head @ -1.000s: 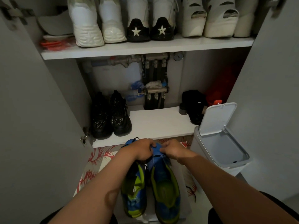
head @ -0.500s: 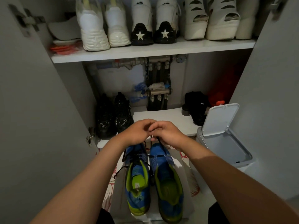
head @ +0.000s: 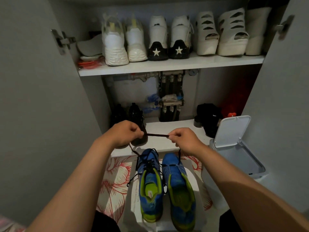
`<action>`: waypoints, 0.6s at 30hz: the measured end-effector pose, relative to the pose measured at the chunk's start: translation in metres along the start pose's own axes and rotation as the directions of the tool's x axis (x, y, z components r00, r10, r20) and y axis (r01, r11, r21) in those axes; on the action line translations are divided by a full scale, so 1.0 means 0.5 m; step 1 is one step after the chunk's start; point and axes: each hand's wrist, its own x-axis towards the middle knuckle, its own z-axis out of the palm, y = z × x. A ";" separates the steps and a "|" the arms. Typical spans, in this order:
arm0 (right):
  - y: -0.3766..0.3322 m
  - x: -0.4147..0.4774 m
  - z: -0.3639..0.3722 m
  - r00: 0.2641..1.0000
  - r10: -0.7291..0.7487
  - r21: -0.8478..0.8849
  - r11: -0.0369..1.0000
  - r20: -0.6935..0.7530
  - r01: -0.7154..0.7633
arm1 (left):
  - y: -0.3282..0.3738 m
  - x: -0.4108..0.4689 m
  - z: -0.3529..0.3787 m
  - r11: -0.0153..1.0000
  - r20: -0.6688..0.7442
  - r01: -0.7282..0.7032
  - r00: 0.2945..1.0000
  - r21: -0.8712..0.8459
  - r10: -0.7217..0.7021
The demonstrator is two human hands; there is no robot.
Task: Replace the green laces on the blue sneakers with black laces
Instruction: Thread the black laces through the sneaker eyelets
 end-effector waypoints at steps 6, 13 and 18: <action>0.031 0.007 -0.030 0.963 0.165 -0.282 0.933 -0.213 -0.222 | -0.020 -0.037 -0.040 0.998 -0.051 0.038 0.998 0.040 -0.036; -0.046 -0.032 0.002 0.991 -0.012 -0.219 0.975 0.133 0.041 | 0.034 -0.046 0.027 0.988 0.068 -0.080 0.994 -0.131 0.089; -0.089 -0.040 0.023 0.945 -0.111 0.196 0.979 0.307 0.051 | 0.076 -0.041 0.057 0.981 0.083 -0.156 0.983 -0.113 0.166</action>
